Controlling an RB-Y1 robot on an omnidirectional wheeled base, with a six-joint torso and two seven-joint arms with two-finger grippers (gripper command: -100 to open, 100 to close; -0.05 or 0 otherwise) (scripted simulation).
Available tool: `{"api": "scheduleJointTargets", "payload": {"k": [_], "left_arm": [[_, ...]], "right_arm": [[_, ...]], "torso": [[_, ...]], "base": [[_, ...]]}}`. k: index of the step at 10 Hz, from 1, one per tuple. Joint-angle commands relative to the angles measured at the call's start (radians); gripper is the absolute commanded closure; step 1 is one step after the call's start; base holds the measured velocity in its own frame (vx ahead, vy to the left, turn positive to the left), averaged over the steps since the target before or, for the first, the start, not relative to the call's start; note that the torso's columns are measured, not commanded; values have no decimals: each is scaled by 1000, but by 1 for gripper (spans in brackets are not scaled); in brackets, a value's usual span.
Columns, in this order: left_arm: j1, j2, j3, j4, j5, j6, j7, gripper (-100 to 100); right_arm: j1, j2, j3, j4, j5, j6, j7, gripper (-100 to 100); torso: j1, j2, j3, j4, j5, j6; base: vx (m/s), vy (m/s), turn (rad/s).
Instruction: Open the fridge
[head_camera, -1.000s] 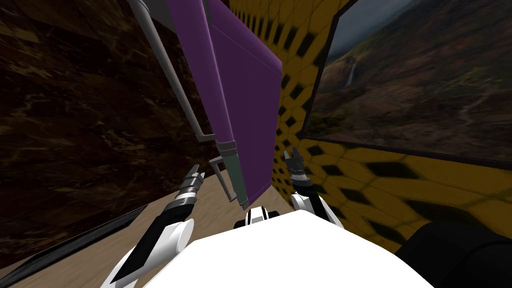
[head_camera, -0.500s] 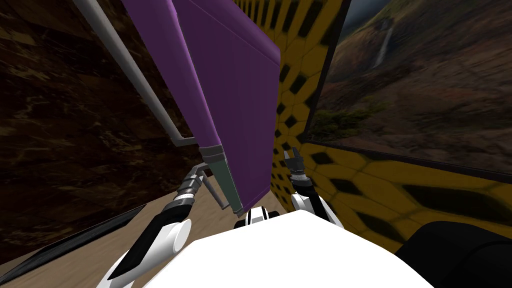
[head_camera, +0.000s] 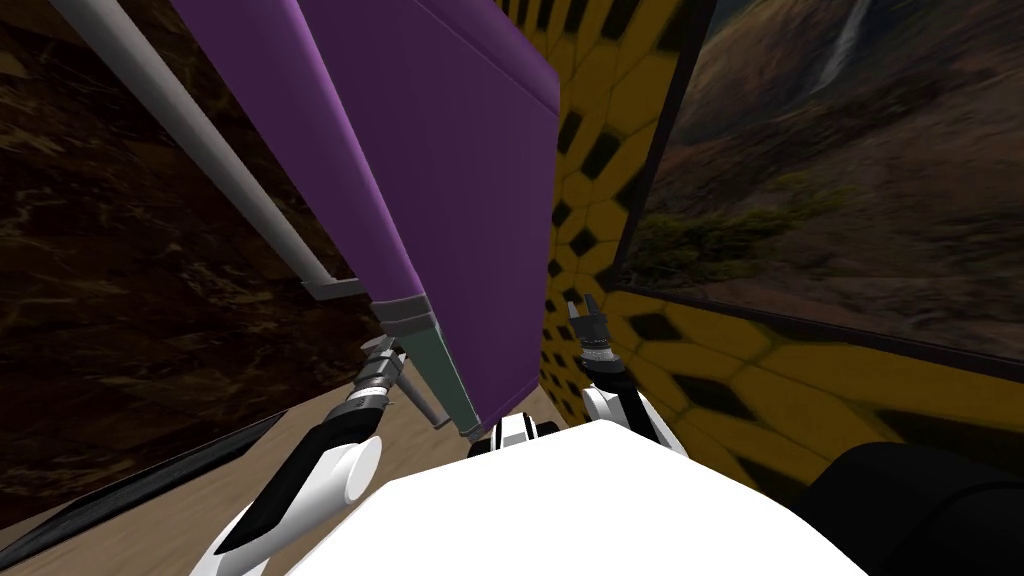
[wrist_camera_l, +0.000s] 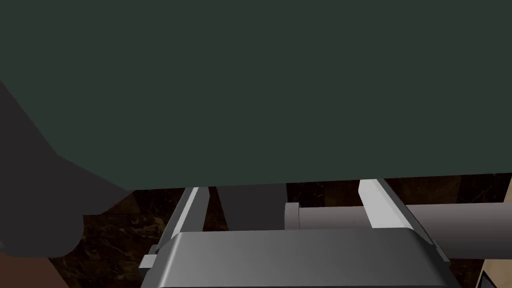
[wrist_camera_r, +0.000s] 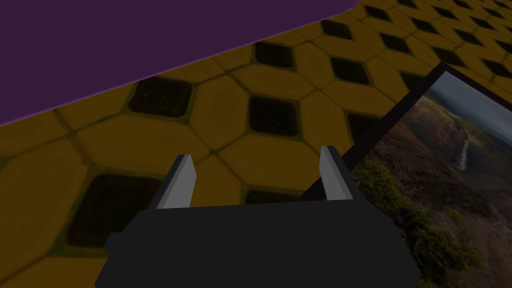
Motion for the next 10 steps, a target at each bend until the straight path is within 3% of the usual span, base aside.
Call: {"api": "scheduleJointTargets", "payload": {"k": [1, 3, 5, 10], "left_arm": [[-8, 19, -13, -3, 8, -4, 3, 100], [-11, 38, -27, -1, 17, -4, 6, 100], [-11, 38, -27, -1, 17, -4, 6, 100], [-22, 93, -68, 5, 42, -5, 14, 100]], "right_arm": [[0, 0, 0, 0, 0, 0, 0, 0], [0, 0, 0, 0, 0, 0, 0, 0], [0, 0, 0, 0, 0, 0, 0, 0], [0, 0, 0, 0, 0, 0, 0, 0]], "torso": [[-1, 0, 1, -3, 2, 0], [10, -7, -4, -4, 4, 1], [2, -12, -8, -5, 2, 3], [-1, -18, -12, -5, 0, 6]], "base": [[-2, 159, -74], [-43, 219, -80], [-75, 223, -42], [-57, 289, -73]]}}
